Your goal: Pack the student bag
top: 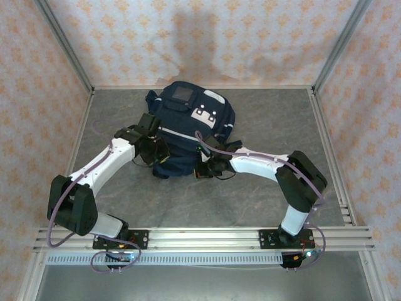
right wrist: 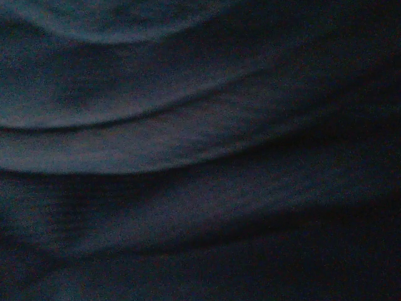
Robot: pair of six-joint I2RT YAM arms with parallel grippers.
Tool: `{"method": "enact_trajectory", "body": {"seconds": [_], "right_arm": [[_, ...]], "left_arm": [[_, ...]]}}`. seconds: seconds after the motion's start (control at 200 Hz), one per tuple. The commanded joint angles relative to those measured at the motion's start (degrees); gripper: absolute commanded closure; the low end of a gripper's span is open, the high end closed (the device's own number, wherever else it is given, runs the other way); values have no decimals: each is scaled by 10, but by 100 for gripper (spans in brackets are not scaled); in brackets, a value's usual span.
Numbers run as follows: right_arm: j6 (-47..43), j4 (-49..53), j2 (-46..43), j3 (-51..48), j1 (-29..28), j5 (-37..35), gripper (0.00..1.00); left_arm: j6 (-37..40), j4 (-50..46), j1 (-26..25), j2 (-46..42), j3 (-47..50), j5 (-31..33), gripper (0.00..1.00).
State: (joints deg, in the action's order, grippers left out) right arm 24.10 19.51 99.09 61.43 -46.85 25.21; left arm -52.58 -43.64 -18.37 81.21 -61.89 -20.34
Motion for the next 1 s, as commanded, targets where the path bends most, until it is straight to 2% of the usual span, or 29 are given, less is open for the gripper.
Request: {"method": "enact_trajectory", "body": {"seconds": [0.0, 0.455, 0.611, 0.996], "right_arm": [[-8, 14, -23, -36, 13, -32, 100], [-20, -16, -27, -76, 64, -33, 100], [-17, -19, -19, -72, 75, -32, 100], [35, -42, -24, -108, 126, -58, 100]], "left_arm": [[22, -58, 7, -39, 7, 19, 100], [34, -101, 5, -81, 25, 20, 100], [41, -92, 3, -84, 44, -1, 100], [101, -100, -49, -68, 9, -27, 100]]}}
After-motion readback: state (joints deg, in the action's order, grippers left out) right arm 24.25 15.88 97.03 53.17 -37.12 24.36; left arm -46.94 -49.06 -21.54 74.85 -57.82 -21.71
